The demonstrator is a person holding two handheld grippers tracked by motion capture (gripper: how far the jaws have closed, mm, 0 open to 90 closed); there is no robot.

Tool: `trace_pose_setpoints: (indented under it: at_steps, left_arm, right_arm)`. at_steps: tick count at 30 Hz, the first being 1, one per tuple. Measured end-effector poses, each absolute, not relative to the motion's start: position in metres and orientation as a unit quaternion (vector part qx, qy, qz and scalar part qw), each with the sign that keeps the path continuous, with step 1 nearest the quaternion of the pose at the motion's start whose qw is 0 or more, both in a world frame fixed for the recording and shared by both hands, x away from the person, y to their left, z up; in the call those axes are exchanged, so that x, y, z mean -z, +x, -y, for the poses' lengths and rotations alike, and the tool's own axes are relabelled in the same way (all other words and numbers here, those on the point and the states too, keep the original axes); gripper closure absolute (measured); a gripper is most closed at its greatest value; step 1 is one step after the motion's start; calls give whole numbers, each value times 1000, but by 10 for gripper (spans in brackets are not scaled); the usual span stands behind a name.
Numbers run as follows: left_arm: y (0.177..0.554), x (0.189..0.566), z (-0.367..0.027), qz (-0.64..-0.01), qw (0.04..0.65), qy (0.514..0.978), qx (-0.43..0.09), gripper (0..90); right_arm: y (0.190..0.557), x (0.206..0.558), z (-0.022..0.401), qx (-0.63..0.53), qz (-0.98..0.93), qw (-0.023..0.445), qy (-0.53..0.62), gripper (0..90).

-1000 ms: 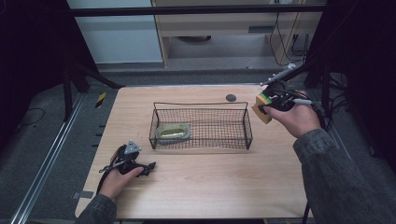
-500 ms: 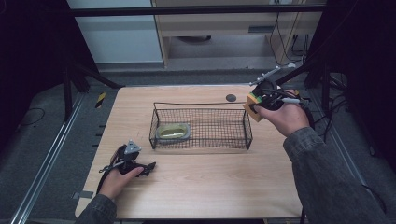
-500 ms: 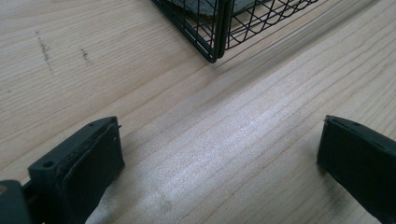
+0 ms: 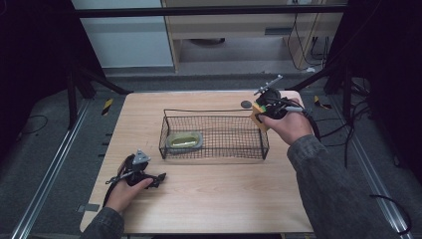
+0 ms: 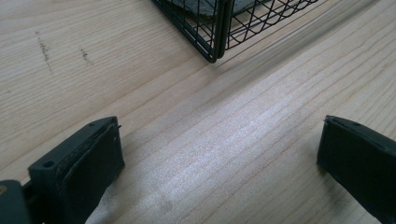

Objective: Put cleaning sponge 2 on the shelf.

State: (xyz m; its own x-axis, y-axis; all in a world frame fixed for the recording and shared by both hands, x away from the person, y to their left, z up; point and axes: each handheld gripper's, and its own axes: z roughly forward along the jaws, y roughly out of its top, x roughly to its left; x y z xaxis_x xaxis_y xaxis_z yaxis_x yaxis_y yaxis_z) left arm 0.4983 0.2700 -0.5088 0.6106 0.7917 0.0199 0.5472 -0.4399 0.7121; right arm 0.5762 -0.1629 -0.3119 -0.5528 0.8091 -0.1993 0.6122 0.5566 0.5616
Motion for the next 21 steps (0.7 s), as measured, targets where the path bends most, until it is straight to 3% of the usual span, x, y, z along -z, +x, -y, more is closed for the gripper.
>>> trace_pose_setpoints:
  at_steps: [21]
  left_arm:
    - [498, 509, -270, -403, 343, 830, -179, 0]
  right_arm:
    - [592, 345, 148, -216, -847, 215, 436, 646]
